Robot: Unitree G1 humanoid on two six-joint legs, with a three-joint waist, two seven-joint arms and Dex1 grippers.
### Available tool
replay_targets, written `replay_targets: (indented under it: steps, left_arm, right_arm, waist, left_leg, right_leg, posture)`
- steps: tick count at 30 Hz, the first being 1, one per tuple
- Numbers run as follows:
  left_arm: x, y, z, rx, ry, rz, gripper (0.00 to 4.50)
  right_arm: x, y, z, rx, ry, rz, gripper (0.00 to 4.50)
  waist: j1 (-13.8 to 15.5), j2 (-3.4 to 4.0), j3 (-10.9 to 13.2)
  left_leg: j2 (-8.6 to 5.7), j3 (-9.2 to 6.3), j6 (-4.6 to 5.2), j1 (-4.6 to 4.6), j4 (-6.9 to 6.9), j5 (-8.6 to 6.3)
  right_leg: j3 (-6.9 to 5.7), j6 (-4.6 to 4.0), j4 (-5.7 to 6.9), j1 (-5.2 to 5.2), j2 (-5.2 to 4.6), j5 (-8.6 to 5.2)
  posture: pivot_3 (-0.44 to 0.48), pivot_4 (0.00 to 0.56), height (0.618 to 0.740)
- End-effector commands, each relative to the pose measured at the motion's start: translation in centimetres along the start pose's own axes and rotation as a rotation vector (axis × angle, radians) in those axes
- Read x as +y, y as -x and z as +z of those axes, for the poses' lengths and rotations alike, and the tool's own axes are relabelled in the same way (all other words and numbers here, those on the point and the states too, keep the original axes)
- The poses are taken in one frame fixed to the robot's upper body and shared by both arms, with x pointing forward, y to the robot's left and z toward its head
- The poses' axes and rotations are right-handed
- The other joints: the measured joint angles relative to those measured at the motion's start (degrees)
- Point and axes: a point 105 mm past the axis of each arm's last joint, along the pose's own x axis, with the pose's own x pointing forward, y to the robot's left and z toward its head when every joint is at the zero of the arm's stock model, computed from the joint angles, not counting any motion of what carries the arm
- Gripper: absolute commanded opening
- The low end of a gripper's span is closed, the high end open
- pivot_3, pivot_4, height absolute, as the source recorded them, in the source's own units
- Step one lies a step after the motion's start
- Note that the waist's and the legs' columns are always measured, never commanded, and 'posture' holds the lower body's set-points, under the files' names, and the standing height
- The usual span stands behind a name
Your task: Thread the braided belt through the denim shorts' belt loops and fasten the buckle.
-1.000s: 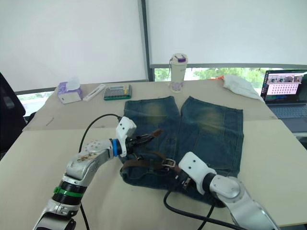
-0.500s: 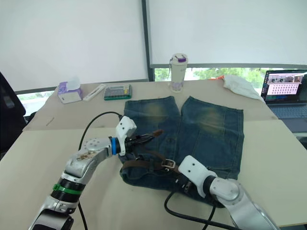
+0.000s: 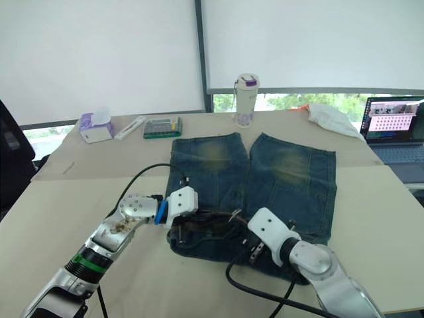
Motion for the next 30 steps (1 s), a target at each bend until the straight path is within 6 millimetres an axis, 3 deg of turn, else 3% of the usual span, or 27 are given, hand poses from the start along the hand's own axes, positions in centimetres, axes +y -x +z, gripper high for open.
replay_targets:
  steps: [1, 8, 13, 16, 18, 22, 25, 28, 30]
  left_arm:
    - [1.1, 0.1, 0.8, -0.035, 0.014, 0.05, 0.0]
    - [1.6, 0.2, 0.7, -0.031, 0.007, 0.074, 0.0]
    - [3.5, 0.4, 1.2, -0.073, 0.091, 0.194, 0.0]
    - [4.9, 0.8, 1.5, -0.106, 0.145, 0.281, 0.0]
    - [5.8, 1.1, 1.5, -0.131, 0.205, 0.348, 0.0]
    - [6.0, 1.3, 1.4, -0.164, 0.277, 0.399, 0.0]
    - [5.9, 1.6, 1.0, -0.178, 0.35, 0.439, 0.0]
    - [5.8, 2.1, 1.4, -0.308, 0.448, 0.48, 0.0]
    - [5.9, 2.4, 0.9, -0.3, 0.476, 0.531, 0.0]
  right_arm:
    - [-0.2, 0.8, 1.5, -0.059, 0.039, -0.025, 0.02]
    - [0.4, 0.9, 1.1, -0.046, 0.021, 0.012, 0.02]
    - [1.9, 1.5, 0.8, -0.04, 0.016, 0.115, 0.02]
    - [2.5, 2.1, 1.1, -0.061, -0.024, 0.154, 1.19]
    - [1.6, 2.3, 1.5, -0.082, -0.064, 0.106, 1.83]
    - [0.9, 2.9, 2.9, -0.165, -0.16, 0.116, 1.83]
    - [0.8, 3.2, 3.7, -0.203, -0.203, 0.146, 0.94]
    - [-0.8, 2.4, 4.0, -0.203, -0.201, 0.085, 0.03]
    - [-1.6, 1.3, 3.3, -0.147, -0.145, 0.047, 0.03]
  waist:
    - [0.07, 0.0, 0.0]
    - [-0.11, 0.0, 0.0]
    - [0.06, -0.02, 0.01]
    - [-0.01, -0.02, 0.01]
    - [-0.08, -0.03, 0.02]
    - [-0.01, -0.03, 0.02]
    - [-0.1, -0.02, 0.01]
    - [-0.17, -0.02, 0.01]
    - [-0.05, -0.02, 0.01]
  left_leg:
    - [0.0, 0.0, 0.0, 0.0, 0.0, 0.0]
    - [0.0, -0.01, 0.01, 0.0, 0.0, 0.0]
    - [-0.02, -0.02, 0.01, -0.01, 0.01, 0.0]
    - [0.0, -0.02, 0.01, -0.01, 0.01, 0.0]
    - [0.01, -0.02, 0.01, 0.0, 0.01, 0.0]
    - [0.0, -0.02, 0.01, 0.0, 0.02, 0.0]
    - [0.0, -0.02, 0.01, 0.02, 0.01, 0.0]
    - [0.01, -0.05, 0.01, 0.01, 0.0, 0.0]
    - [0.0, -0.04, 0.0, 0.03, 0.01, 0.0]
  right_leg:
    - [0.0, 0.0, 0.0, 0.01, 0.0, 0.0]
    - [-0.01, 0.0, 0.01, 0.0, 0.03, 0.0]
    - [-0.03, 0.0, 0.0, 0.03, 0.01, 0.0]
    - [-0.03, 0.0, 0.0, 0.01, 0.04, 0.0]
    - [-0.03, 0.0, 0.01, 0.02, 0.04, 0.0]
    - [-0.01, 0.0, 0.02, 0.03, 0.03, 0.0]
    - [-0.01, 0.0, 0.04, 0.01, 0.03, 0.0]
    - [0.0, 0.0, 0.04, 0.01, 0.02, 0.0]
    - [-0.01, 0.0, 0.04, 0.01, 0.0, 0.0]
  posture:
    - [0.0, 0.15, 0.74]
    - [0.0, 0.15, 0.74]
    - [0.0, 0.15, 0.74]
    - [0.0, 0.15, 0.74]
    - [0.0, 0.15, 0.74]
    - [0.0, 0.15, 0.74]
    - [0.0, 0.15, 0.74]
    - [0.0, 0.15, 0.74]
    - [0.0, 0.15, 0.74]
